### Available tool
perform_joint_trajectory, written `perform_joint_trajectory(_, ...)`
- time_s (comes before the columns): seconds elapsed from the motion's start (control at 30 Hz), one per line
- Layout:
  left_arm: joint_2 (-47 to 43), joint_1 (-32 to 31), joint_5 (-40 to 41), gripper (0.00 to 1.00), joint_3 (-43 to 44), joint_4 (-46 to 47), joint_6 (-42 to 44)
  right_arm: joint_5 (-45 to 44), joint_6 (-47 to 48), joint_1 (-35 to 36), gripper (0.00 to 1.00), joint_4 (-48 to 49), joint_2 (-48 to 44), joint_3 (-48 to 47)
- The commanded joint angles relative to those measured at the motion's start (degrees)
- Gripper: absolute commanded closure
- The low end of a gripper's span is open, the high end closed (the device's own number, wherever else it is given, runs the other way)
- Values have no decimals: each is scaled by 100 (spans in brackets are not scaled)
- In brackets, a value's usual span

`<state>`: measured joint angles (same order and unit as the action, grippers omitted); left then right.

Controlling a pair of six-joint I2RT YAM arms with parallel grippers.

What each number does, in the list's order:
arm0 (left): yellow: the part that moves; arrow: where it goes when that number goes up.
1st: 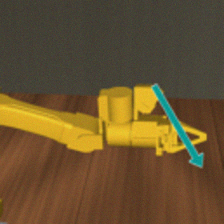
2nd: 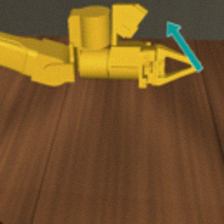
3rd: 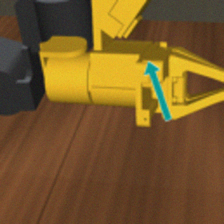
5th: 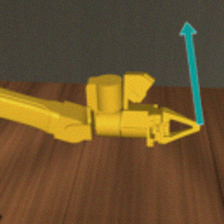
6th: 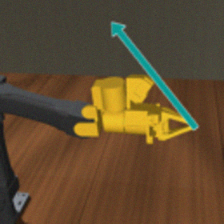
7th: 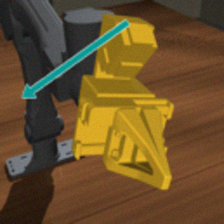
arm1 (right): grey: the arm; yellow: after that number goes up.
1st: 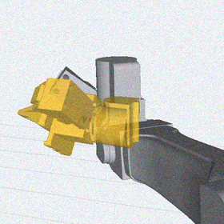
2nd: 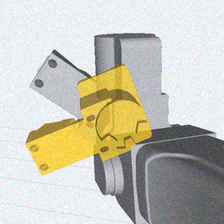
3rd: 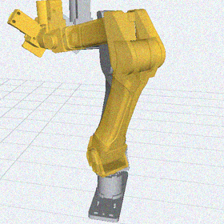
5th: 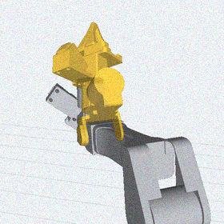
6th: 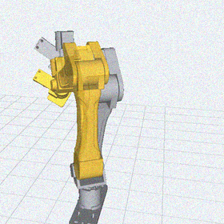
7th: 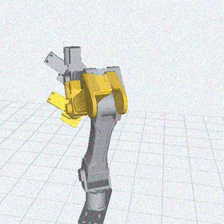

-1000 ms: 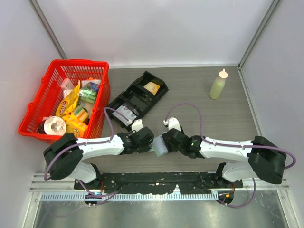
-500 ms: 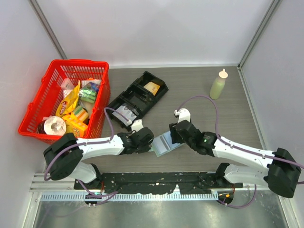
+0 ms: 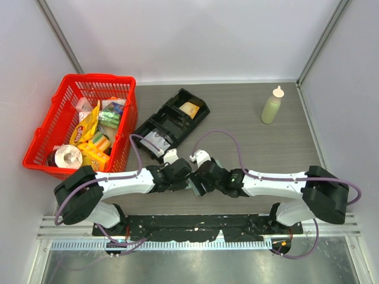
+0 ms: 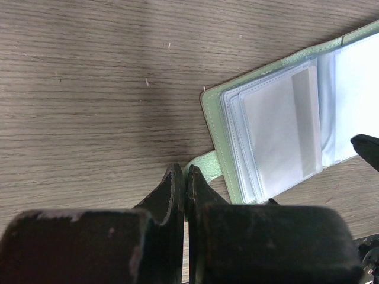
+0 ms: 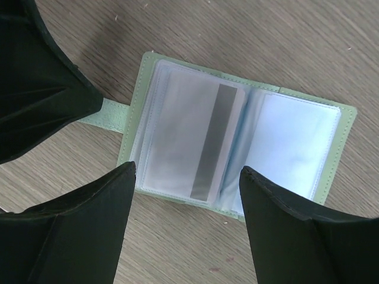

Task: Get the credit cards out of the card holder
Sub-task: Remove the credit card from the card holder.

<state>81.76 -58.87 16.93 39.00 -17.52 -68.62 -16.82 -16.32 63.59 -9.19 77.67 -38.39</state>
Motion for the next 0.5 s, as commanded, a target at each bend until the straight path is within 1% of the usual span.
perform_joint_trajectory(0.0, -160, -10, 109, 100, -68, 38, -55, -102, 50, 101, 24, 339, 283, -274)
perform_joint_trajectory(0.17, -169, -10, 109, 100, -68, 47, -55, -383, -21, 250, 25, 295, 547, -309)
perform_joint_trajectory(0.3, -195, -10, 109, 100, -77, 29, -55, -752, -47, 294, 25, 198, 591, -300)
perform_joint_trajectory(0.47, -178, -10, 91, 100, -77, 29, -46, -964, -109, 303, 25, 58, 574, -344)
